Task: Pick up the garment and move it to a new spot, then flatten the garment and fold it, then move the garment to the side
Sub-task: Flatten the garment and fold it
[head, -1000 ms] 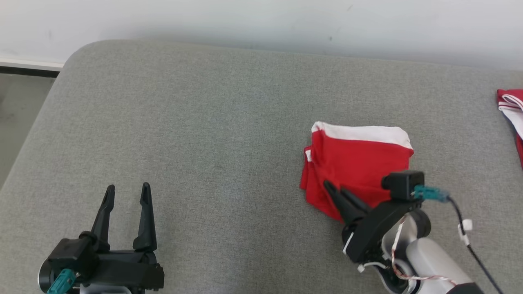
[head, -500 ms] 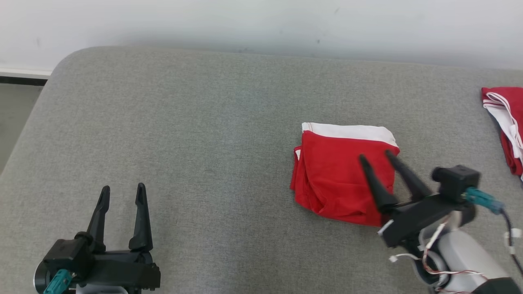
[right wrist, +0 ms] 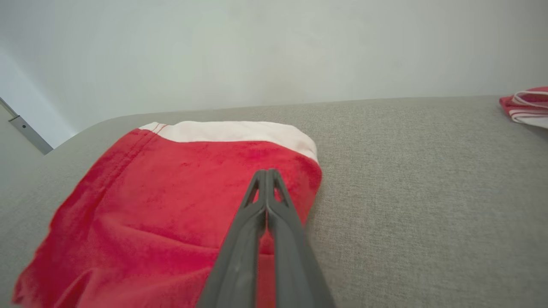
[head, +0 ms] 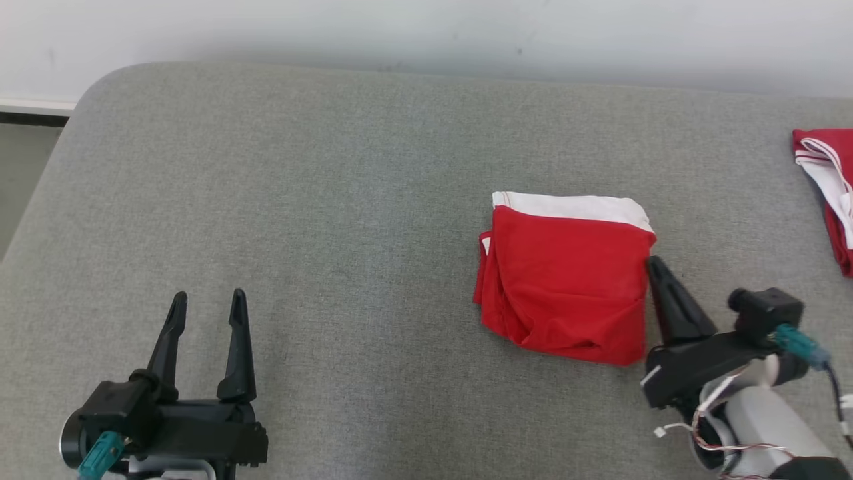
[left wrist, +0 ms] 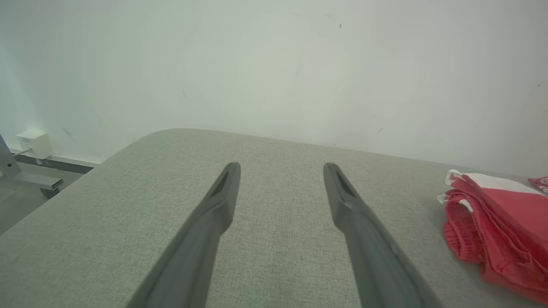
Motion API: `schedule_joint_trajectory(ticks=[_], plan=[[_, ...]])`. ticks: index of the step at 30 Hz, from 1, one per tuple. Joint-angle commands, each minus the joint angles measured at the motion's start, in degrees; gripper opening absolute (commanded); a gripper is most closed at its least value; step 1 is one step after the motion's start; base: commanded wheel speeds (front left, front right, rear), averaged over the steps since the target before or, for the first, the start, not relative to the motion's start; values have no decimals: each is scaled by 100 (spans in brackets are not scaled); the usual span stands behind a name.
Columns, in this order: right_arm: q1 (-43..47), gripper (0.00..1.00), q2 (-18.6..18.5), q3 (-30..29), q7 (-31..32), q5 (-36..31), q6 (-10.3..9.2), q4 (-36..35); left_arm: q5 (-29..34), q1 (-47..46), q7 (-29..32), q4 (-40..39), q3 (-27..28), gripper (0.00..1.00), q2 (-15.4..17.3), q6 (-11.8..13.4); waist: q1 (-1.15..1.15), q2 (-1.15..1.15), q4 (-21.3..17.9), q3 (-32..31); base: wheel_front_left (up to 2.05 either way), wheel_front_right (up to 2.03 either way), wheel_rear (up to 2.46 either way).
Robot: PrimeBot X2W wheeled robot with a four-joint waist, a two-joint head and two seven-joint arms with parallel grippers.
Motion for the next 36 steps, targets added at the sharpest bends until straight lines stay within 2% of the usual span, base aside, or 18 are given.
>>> schedule_joint_trajectory(ticks=[1,11,17,20,24,36], plan=[[-91,0,53,46,-45,-71,0,56,22,-75,3,0,-5,100,2,-33,0,0,32,28,0,0,0],[-392,0,635,825,-200,-412,0,915,-91,-192,3,66,-201,100,1,3,0,0,293,144,0,0,0],[-373,0,1047,1380,-205,-782,0,743,-101,-192,3,82,-234,100,2,19,0,0,337,168,0,0,0],[-361,0,1164,1448,-205,-898,0,677,-81,-194,3,100,-242,100,1,34,0,0,311,158,0,0,0],[-400,0,1191,1223,-206,-990,0,448,-25,-209,3,127,-190,100,2,2,0,0,185,116,0,0,0],[246,0,784,-109,-206,-1211,0,-627,160,-53,3,169,59,100,3,-80,0,0,-442,-242,0,0,0]])
